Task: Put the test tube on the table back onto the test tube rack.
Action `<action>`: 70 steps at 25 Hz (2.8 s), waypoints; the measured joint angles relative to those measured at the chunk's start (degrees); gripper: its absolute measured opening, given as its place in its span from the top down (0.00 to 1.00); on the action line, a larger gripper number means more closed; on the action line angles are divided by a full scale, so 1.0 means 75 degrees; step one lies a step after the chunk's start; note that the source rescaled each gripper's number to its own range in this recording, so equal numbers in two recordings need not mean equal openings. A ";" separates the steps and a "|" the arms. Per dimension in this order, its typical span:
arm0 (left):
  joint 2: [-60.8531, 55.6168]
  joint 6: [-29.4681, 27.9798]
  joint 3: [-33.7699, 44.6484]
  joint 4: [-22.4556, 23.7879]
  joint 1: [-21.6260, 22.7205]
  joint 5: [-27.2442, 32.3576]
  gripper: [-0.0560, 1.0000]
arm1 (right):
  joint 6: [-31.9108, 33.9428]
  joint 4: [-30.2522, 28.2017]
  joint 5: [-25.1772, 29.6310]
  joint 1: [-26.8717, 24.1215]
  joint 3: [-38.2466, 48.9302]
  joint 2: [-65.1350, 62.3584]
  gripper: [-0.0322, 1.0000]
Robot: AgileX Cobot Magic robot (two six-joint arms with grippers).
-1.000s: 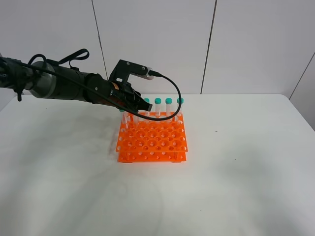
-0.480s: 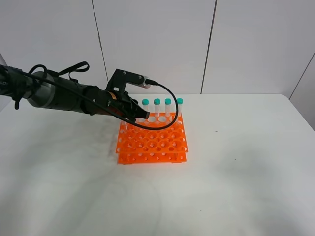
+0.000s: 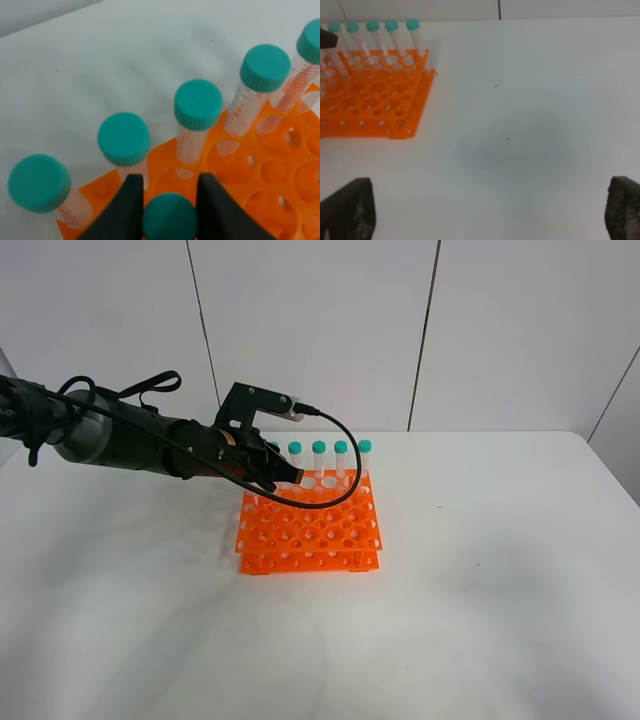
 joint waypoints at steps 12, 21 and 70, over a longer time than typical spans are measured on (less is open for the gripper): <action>0.0000 0.0000 0.0023 0.0000 0.0000 0.0014 0.55 | 0.0000 0.0000 0.0000 0.0000 0.0000 0.0000 0.00; -0.0695 -0.0007 0.0016 0.0000 0.0000 0.0161 0.24 | 0.0000 0.0000 0.0000 0.0000 0.0000 0.0000 0.00; -0.5473 -0.1169 0.1644 0.0749 0.3632 0.8771 0.00 | 0.0000 0.0000 0.0000 0.0000 0.0000 0.0000 0.00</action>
